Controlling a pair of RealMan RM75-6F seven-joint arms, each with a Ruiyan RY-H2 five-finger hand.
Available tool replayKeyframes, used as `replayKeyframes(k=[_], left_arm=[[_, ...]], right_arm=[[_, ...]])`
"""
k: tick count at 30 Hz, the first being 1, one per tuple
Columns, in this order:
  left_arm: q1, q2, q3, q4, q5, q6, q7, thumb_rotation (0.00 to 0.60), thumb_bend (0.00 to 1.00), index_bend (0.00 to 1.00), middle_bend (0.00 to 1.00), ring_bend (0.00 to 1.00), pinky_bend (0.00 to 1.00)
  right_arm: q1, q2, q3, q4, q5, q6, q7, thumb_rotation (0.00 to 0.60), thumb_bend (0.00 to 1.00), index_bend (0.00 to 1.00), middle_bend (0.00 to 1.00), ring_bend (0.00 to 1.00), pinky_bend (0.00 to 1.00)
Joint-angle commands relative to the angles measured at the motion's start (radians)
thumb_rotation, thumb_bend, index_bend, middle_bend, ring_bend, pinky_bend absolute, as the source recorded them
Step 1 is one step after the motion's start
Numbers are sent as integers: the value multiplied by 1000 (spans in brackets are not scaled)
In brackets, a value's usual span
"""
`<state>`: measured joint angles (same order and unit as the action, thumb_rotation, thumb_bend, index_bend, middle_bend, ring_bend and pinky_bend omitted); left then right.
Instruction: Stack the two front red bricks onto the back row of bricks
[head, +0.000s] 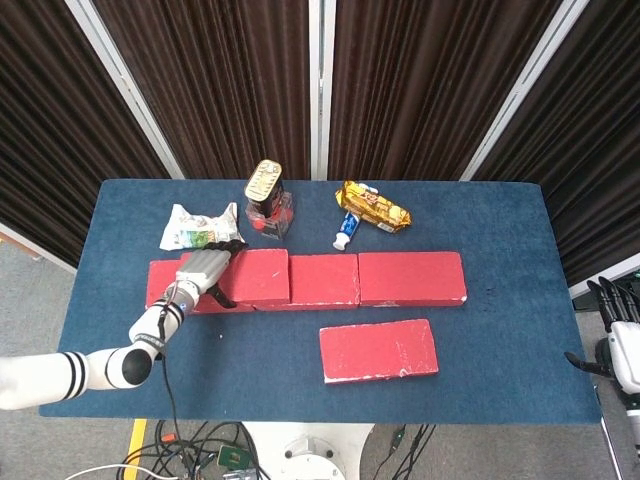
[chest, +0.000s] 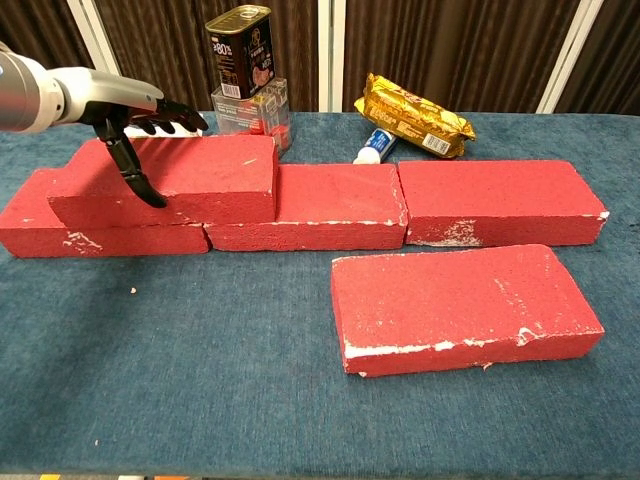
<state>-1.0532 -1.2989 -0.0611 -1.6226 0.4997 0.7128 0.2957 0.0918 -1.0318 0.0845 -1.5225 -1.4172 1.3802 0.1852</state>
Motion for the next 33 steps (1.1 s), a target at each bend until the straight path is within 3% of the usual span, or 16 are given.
replayKeyframes(k=[1, 9, 12, 16, 19, 22, 33], left_arm=[[0, 22, 3, -30, 7, 10, 5, 600, 18, 0, 0, 0, 0], [70, 158, 26, -242, 79, 131, -3, 600, 18, 0, 0, 0, 0], [157, 221, 37, -338, 192, 242, -43, 600, 18, 0, 0, 0, 0], [320, 277, 80, -407, 419, 436, -119, 600, 18, 0, 0, 0, 0], [430, 290, 125, -383, 573, 559, -158, 600, 18, 0, 0, 0, 0], [515, 294, 165, -357, 646, 636, -166, 600, 18, 0, 0, 0, 0], [680, 311, 208, -302, 736, 682, -274, 600, 17, 0, 0, 0, 0]], right_arm=[[0, 2, 0, -2, -2, 1, 1, 600, 0, 0, 0, 0, 0], [6, 17, -5, -22, -32, 9, -23, 600, 0, 0, 0, 0, 0], [13, 21, -13, -42, -58, 11, -53, 600, 0, 0, 0, 0, 0], [27, 21, -34, -71, -101, -4, -89, 600, 0, 0, 0, 0, 0], [42, 8, -47, -80, -111, -36, -145, 600, 0, 0, 0, 0, 0], [62, -10, -57, -98, -118, -72, -191, 600, 0, 0, 0, 0, 0], [160, -6, -83, -281, -158, -224, -336, 600, 0, 0, 0, 0, 0]])
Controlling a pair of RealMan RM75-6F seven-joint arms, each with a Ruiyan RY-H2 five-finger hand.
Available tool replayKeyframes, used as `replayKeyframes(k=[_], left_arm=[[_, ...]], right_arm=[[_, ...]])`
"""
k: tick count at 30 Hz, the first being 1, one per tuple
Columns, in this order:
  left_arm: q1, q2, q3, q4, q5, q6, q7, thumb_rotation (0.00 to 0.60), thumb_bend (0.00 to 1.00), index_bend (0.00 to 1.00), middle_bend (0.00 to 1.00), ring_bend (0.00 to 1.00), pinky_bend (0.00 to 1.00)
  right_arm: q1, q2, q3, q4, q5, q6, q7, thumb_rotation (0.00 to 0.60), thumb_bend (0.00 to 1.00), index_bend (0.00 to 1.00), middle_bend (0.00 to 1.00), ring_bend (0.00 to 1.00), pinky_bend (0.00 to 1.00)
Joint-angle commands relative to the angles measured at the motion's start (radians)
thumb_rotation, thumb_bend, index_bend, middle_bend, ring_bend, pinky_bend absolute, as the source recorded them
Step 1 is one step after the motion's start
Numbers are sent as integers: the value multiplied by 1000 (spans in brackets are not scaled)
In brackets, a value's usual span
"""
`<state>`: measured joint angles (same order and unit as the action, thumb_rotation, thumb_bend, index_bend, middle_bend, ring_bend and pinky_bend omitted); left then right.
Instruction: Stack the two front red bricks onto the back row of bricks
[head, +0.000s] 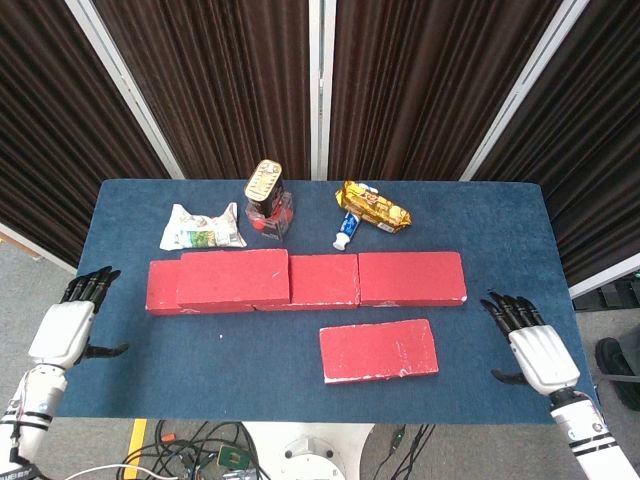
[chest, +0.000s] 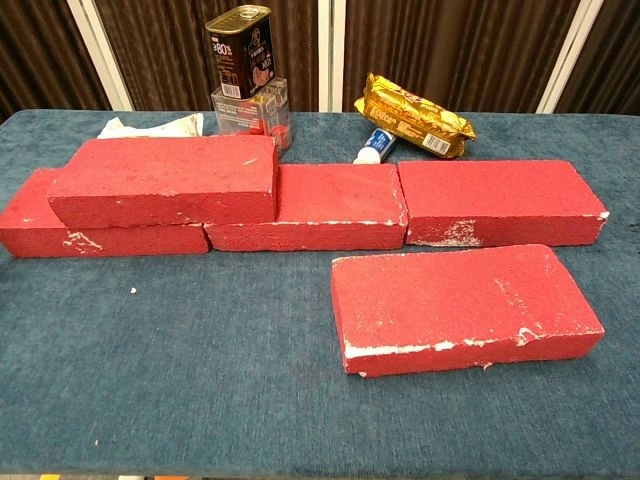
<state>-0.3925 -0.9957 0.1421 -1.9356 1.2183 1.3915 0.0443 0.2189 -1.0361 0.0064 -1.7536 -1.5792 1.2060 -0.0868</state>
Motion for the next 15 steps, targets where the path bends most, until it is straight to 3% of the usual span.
replayKeyframes(k=[1, 9, 15], left_arm=[[29, 13, 4, 13, 23, 0, -36, 600, 17, 0, 0, 0, 0], [72, 46, -10, 12, 63, -12, -50, 600, 18, 0, 0, 0, 0], [102, 53, -18, 6, 81, -17, -41, 600, 18, 0, 0, 0, 0]], right_arm=[[43, -6, -5, -70, 14, -70, -88, 600, 0, 0, 0, 0, 0], [124, -76, 15, -148, 126, -198, -250, 600, 0, 0, 0, 0, 0], [189, -170, 36, -138, 242, -269, -374, 600, 0, 0, 0, 0, 0]])
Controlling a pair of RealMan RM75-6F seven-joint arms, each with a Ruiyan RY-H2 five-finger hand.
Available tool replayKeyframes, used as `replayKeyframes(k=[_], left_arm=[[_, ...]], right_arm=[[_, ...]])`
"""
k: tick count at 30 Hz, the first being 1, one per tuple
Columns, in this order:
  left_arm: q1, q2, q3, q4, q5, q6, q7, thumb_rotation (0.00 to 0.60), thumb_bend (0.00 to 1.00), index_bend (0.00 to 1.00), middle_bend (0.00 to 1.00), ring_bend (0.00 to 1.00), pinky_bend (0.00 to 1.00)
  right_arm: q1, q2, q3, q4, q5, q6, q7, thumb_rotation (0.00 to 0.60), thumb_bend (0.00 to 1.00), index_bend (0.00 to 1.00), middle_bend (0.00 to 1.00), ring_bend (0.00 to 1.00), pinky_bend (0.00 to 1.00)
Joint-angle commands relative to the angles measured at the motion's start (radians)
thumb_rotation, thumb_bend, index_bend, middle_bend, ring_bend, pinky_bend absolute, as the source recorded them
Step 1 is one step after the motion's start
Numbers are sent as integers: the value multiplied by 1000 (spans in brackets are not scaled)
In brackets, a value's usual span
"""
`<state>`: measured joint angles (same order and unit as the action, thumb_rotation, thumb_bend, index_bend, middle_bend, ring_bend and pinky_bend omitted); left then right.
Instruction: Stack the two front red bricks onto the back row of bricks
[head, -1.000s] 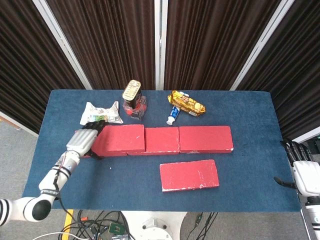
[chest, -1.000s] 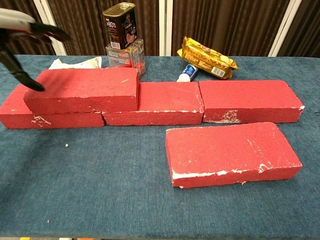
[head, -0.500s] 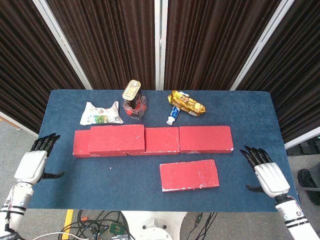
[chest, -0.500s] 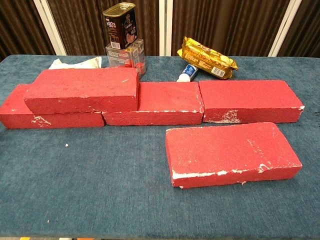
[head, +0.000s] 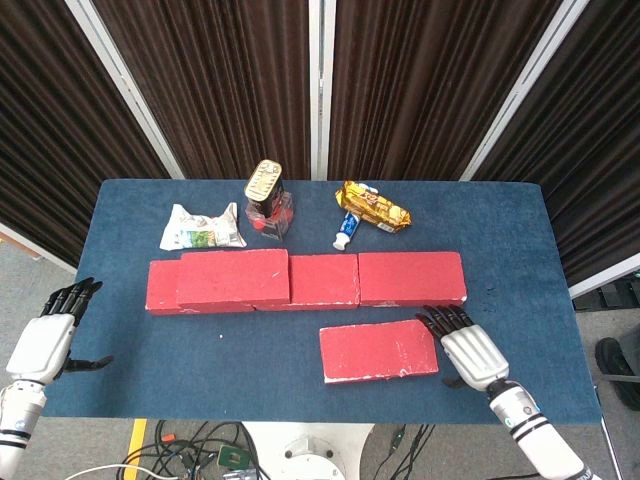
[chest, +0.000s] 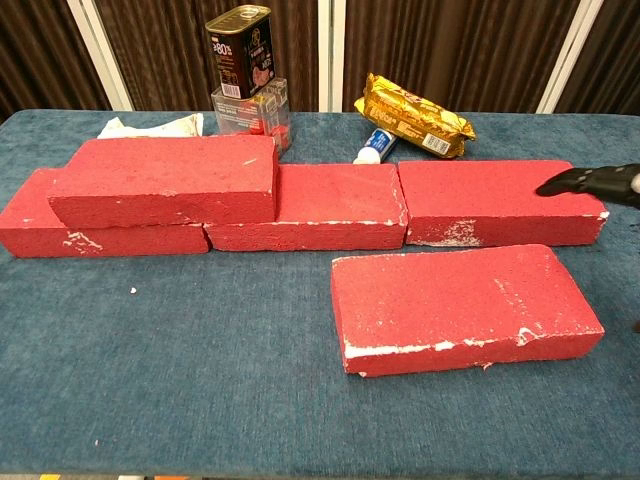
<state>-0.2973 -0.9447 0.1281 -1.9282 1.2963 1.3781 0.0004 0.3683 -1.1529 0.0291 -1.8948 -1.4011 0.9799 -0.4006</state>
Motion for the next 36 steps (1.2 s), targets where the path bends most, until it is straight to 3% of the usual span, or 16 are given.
replayKeyframes(k=[1, 14, 36], left_arm=[[10, 3, -6, -1, 4, -6, 2, 600, 18, 0, 0, 0, 0], [40, 28, -32, -4, 7, -55, -7, 600, 18, 0, 0, 0, 0], [83, 30, -69, 20, 17, -91, -23, 600, 18, 0, 0, 0, 0]], right_arm=[[48, -66, 13, 6, 81, -51, -75, 600, 0, 0, 0, 0, 0], [110, -182, -8, 36, 227, -63, -197, 600, 0, 0, 0, 0, 0], [236, -335, 14, 110, 405, -70, -247, 600, 0, 0, 0, 0, 0]])
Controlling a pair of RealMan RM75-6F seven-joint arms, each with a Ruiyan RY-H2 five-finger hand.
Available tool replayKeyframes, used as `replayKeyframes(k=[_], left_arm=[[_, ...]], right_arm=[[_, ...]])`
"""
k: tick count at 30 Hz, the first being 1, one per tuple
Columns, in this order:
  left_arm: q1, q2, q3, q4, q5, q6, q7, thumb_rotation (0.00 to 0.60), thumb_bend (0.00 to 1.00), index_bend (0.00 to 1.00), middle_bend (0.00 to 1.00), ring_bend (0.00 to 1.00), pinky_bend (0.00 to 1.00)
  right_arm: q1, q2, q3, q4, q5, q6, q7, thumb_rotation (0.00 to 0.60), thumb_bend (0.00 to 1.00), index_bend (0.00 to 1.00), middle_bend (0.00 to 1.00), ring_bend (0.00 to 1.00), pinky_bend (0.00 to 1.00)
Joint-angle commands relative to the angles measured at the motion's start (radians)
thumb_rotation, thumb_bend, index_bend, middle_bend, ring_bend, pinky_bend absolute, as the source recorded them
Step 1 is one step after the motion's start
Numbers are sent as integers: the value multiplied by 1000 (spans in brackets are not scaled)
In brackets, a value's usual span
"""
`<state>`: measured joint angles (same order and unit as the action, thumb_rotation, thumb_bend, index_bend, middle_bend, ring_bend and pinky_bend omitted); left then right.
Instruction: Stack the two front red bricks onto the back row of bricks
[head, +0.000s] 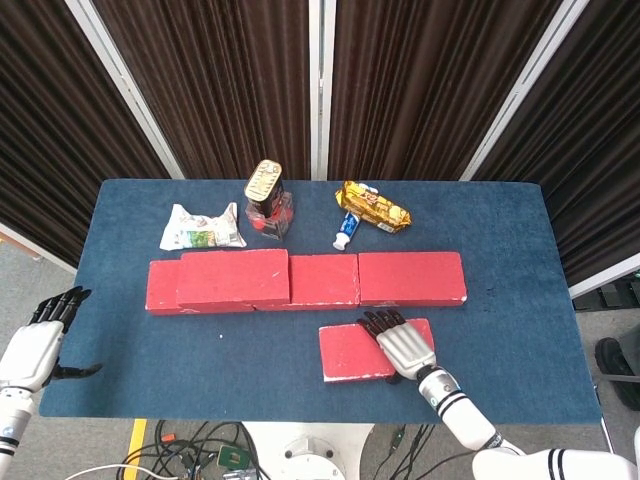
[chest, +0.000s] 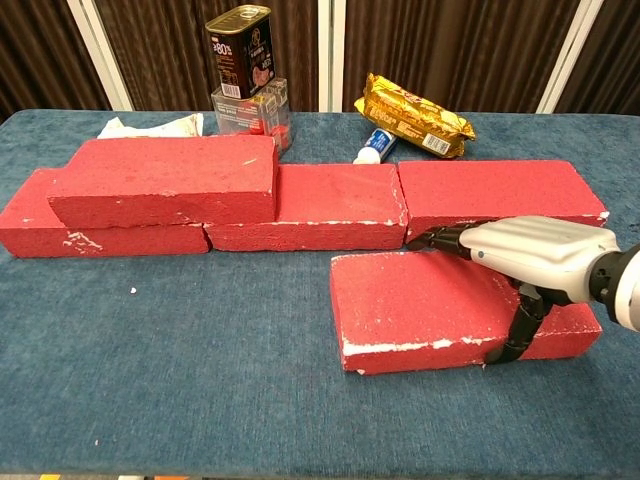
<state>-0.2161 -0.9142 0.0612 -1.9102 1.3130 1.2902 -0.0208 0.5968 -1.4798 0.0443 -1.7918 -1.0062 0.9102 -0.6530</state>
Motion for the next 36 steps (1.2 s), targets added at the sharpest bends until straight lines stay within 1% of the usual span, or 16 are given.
replayKeyframes(k=[1, 7, 9, 13, 18, 21, 26, 28, 30, 33, 36], left_arm=[[2, -1, -3, 4, -1, -7, -4, 600, 18, 0, 0, 0, 0], [7, 1, -10, 8, -3, -22, -6, 600, 18, 0, 0, 0, 0], [8, 2, -12, 8, -3, -27, -6, 600, 18, 0, 0, 0, 0], [9, 2, -15, 9, -4, -38, -3, 600, 18, 0, 0, 0, 0], [10, 5, -20, 6, -8, -48, 2, 600, 18, 0, 0, 0, 0], [13, 6, -24, 3, -7, -46, 3, 600, 17, 0, 0, 0, 0], [17, 12, -27, -5, 0, -45, 5, 600, 18, 0, 0, 0, 0], [20, 13, -28, -7, 5, -44, 2, 600, 18, 0, 0, 0, 0], [22, 15, -28, -9, 8, -44, -3, 600, 18, 0, 0, 0, 0], [26, 21, -28, -11, 16, -44, -10, 600, 18, 0, 0, 0, 0], [28, 27, -30, -13, 18, -45, -15, 600, 18, 0, 0, 0, 0]], right_arm=[[11, -13, -1, 11, 14, 0, 11, 600, 0, 0, 0, 0, 0], [22, -29, -1, 28, 16, 11, 40, 600, 0, 0, 8, 0, 0], [20, -34, -6, 33, 0, 23, 48, 600, 0, 0, 51, 0, 0], [18, -31, -16, 33, -15, 33, 65, 600, 0, 0, 170, 0, 0], [17, -24, -22, 35, -37, 43, 89, 600, 0, 0, 246, 0, 0], [14, -11, -24, 21, -56, 51, 107, 600, 2, 0, 260, 0, 0], [5, 53, -14, -58, -136, 90, 149, 600, 4, 0, 259, 0, 0], [5, 87, -1, -96, -167, 106, 165, 600, 5, 0, 259, 0, 0], [15, 114, 20, -118, -176, 108, 175, 600, 4, 0, 259, 0, 0], [54, 146, 73, -123, -142, 89, 161, 600, 4, 0, 257, 0, 0], [103, 164, 125, -107, -71, 57, 139, 600, 4, 0, 253, 0, 0]])
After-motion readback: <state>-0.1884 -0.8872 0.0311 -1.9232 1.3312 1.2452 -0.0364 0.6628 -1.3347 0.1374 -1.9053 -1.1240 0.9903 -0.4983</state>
